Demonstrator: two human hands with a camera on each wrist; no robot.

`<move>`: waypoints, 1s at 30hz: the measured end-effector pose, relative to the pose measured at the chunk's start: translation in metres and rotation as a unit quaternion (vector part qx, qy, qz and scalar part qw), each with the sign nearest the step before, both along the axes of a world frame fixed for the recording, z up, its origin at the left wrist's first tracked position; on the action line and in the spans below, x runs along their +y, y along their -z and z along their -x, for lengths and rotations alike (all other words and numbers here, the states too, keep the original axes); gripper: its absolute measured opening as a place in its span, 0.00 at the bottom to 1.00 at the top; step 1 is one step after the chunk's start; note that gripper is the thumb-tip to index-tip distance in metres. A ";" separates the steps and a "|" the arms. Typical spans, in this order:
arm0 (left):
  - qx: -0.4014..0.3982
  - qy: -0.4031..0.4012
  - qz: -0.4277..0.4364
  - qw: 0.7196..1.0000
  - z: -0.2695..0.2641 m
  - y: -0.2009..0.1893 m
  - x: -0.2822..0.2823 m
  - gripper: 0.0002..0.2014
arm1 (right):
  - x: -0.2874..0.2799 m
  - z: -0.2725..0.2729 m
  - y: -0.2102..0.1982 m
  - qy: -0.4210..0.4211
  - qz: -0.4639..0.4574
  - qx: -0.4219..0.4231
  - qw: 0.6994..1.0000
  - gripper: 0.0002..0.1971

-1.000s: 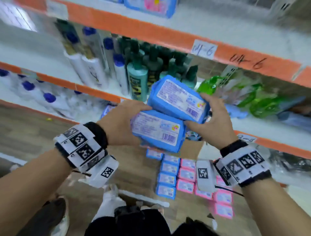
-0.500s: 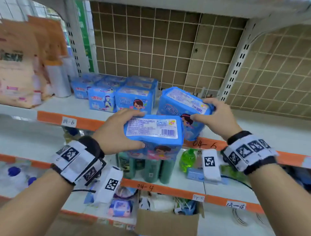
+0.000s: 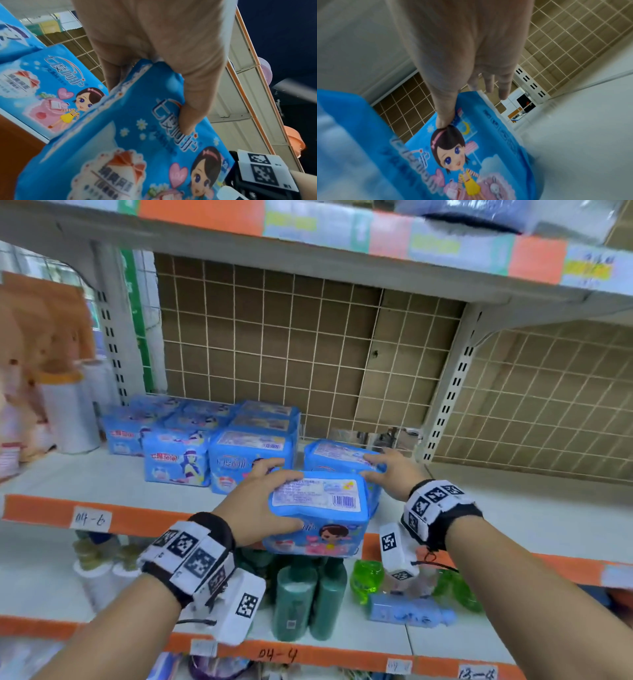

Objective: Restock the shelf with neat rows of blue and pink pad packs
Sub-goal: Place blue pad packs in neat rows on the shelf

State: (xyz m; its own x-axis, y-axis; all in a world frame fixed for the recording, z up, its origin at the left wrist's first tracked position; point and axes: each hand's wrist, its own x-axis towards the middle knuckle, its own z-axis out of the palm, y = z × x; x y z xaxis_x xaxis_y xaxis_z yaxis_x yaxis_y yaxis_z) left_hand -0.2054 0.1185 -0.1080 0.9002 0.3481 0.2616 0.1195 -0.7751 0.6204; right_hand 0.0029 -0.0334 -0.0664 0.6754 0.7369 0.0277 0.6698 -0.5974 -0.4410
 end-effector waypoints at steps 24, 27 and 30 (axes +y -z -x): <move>0.184 -0.074 -0.194 0.961 -0.074 -0.040 0.071 0.48 | 0.028 -0.003 -0.020 -0.088 0.240 -0.073 0.964 0.55; 0.222 -0.102 -0.196 0.950 -0.087 -0.035 0.086 0.45 | 0.039 -0.012 -0.011 -0.071 0.271 -0.129 0.951 0.60; 0.233 -0.134 -0.183 0.946 -0.094 -0.021 0.094 0.43 | 0.052 -0.026 -0.007 -0.047 0.263 -0.119 0.956 0.60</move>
